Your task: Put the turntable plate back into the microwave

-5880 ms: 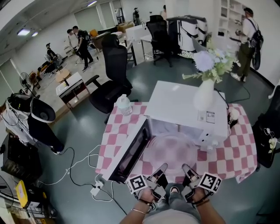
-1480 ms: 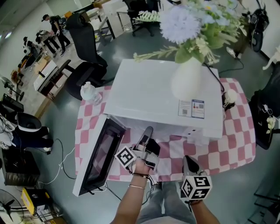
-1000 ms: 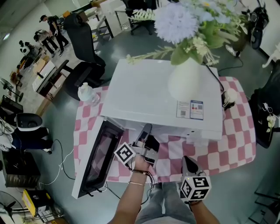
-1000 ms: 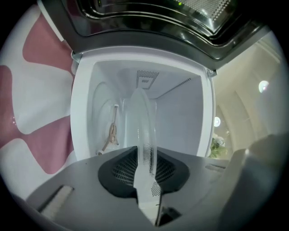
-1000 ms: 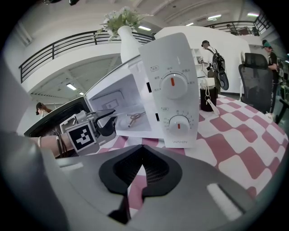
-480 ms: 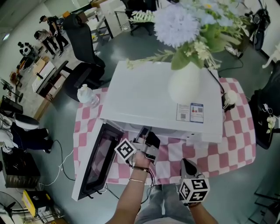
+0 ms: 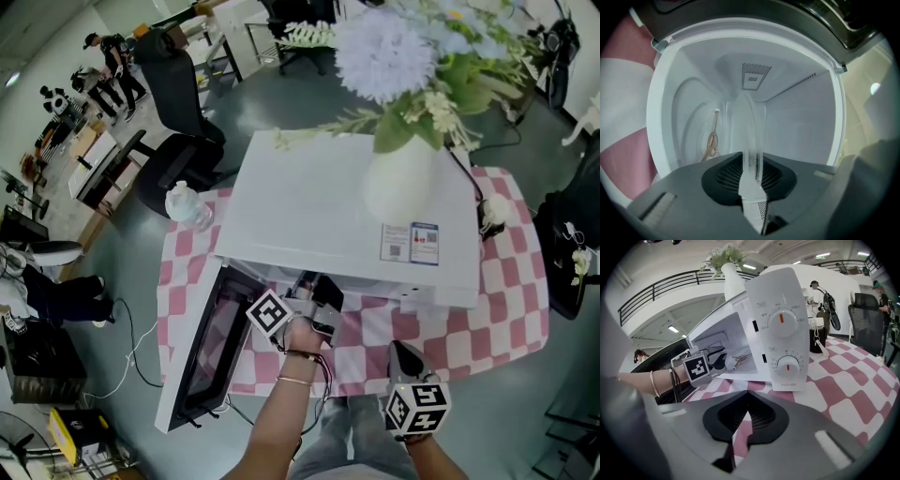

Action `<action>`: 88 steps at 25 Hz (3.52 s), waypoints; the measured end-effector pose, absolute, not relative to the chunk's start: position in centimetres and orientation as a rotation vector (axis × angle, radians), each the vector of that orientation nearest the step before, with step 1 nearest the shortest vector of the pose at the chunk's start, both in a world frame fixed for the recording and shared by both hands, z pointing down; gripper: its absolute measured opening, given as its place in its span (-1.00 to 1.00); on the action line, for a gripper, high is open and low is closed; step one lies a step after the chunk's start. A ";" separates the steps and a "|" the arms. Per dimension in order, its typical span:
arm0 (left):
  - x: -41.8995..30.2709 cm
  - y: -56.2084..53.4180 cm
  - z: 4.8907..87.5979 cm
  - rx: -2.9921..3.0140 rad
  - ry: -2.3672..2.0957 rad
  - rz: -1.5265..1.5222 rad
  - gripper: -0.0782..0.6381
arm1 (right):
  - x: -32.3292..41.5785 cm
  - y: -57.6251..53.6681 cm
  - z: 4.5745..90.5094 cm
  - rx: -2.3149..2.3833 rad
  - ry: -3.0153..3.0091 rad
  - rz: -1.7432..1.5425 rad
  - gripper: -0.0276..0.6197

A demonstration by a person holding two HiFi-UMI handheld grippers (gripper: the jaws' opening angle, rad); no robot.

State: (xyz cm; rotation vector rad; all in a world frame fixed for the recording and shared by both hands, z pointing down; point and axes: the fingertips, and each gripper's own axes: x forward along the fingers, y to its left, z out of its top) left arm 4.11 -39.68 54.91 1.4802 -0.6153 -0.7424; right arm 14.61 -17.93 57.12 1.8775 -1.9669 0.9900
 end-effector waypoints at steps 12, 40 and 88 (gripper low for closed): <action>4.3 -40.5 55.4 1.456 -0.628 -0.743 -0.60 | 14.6 -18.0 57.3 1.880 -1.954 1.005 -0.89; 4.5 -40.5 56.2 1.504 -0.684 -0.659 -0.63 | 14.2 -17.9 57.7 1.860 -1.956 1.024 -0.89; 5.2 -39.1 58.5 1.817 -0.847 -0.025 -0.11 | 12.7 -17.6 57.7 1.840 -1.972 1.022 -0.89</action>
